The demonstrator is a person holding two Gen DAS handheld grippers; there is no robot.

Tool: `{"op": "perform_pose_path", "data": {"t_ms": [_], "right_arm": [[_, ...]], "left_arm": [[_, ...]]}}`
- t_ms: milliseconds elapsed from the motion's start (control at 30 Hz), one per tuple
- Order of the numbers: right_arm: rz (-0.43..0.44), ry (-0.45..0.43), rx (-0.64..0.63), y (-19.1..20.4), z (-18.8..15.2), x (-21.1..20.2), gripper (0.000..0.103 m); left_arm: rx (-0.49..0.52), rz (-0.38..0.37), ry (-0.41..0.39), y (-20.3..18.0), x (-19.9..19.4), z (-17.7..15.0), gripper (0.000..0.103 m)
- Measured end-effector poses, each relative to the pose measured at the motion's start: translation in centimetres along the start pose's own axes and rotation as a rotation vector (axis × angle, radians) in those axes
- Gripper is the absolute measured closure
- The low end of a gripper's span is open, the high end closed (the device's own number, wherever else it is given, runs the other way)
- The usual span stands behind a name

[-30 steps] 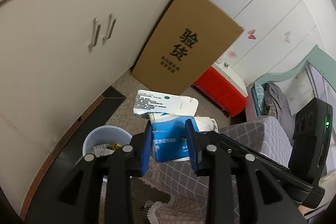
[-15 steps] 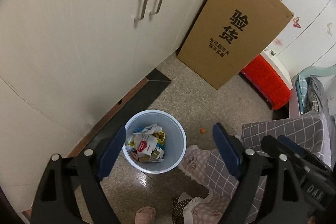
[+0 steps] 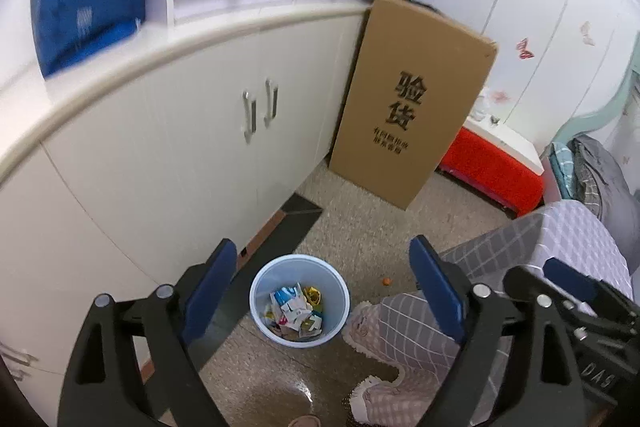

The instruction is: Collect trash

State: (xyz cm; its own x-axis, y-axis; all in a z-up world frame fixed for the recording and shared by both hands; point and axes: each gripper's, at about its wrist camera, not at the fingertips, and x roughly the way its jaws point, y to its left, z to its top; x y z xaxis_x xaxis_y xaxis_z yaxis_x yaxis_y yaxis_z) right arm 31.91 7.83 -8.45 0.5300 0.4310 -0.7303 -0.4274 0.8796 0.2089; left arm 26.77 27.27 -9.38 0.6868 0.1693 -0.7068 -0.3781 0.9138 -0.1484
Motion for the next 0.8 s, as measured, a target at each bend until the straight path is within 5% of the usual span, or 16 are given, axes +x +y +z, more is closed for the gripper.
{"op": "perform_pose_path", "data": {"t_ms": [333, 800], "right_arm": [[-0.048, -0.237, 0.032, -3.4, -4.2, -15.3, 0.020], [-0.209, -0.495, 0.053, -6.6, -14.7, -31.0, 0.013]], "left_arm": [[0.096, -0.040, -0.225, -5.1, -14.0, -2.6, 0.012], [0.257, -0.073, -0.467, -12.9, -28.8, -11.8, 0.007]]}}
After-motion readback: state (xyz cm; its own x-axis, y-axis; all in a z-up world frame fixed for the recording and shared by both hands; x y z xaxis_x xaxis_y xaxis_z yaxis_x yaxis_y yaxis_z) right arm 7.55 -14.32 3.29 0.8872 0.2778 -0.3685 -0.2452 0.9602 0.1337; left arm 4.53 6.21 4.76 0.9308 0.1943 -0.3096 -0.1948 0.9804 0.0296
